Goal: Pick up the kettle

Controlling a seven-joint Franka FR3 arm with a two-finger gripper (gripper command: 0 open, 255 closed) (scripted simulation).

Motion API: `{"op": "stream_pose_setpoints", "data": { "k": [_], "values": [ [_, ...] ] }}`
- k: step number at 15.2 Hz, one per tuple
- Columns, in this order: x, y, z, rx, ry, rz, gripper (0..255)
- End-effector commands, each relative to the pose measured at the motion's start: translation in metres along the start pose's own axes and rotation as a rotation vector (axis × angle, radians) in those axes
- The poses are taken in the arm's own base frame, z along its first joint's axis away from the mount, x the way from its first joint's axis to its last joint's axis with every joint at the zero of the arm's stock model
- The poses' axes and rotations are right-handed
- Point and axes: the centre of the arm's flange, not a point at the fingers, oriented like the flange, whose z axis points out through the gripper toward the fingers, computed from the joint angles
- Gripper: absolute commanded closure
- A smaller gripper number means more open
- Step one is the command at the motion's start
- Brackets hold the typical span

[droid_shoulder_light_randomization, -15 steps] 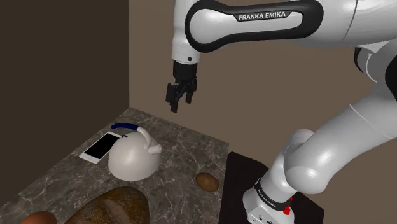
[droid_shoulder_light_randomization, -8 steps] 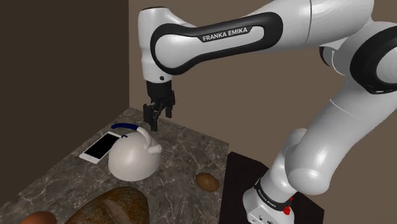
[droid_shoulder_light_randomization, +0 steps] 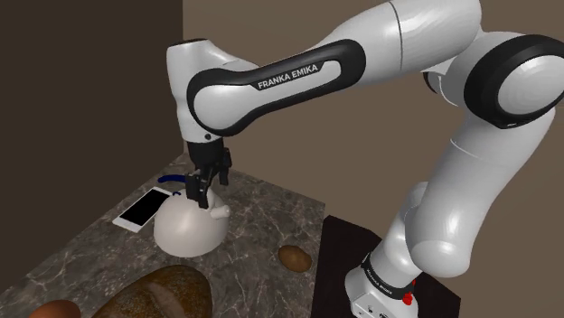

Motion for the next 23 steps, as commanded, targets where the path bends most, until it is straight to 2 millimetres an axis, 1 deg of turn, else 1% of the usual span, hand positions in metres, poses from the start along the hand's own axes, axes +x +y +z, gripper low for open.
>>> {"op": "stream_pose_setpoints", "data": {
  "k": [1, 2, 4, 5, 14, 23],
  "values": [
    [0.003, 0.001, 0.011, 0.0, 0.0, 0.0, 0],
    [0.005, 0.001, 0.019, 0.0, 0.0, 0.0, 0],
    [0.005, 0.001, 0.019, 0.0, 0.0, -0.001, 0],
    [0.005, 0.0, 0.02, 0.0, 0.0, -0.001, 255],
    [0.005, 0.001, 0.019, 0.0, 0.0, 0.0, 255],
    [-0.006, 0.001, -0.027, 0.0, 0.0, 0.0, 255]
  ]
}}
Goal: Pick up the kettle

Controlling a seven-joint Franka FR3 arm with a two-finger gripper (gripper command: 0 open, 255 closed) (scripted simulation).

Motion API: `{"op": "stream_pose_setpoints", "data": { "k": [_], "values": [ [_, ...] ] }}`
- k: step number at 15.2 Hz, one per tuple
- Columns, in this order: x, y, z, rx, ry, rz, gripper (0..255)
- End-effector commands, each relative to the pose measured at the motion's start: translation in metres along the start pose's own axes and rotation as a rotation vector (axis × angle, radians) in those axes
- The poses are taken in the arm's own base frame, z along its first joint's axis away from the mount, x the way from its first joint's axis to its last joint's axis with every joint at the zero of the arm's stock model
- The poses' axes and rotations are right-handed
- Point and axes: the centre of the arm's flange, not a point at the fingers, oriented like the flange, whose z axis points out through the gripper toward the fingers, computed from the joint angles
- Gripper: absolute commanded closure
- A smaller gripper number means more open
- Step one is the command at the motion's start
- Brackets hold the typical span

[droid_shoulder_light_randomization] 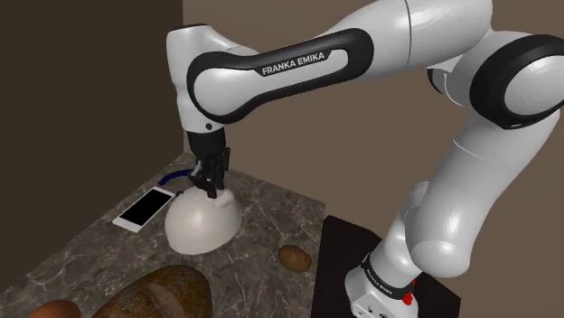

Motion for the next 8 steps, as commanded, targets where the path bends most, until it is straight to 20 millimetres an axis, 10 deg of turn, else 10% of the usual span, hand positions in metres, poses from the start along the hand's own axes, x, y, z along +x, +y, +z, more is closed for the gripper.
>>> {"op": "stream_pose_setpoints", "data": {
  "k": [1, 8],
  "values": [
    [-0.003, -0.001, -0.01, 0.0, 0.001, 0.0, 255],
    [-0.009, -0.001, -0.037, 0.0, 0.001, 0.0, 255]
  ]
}}
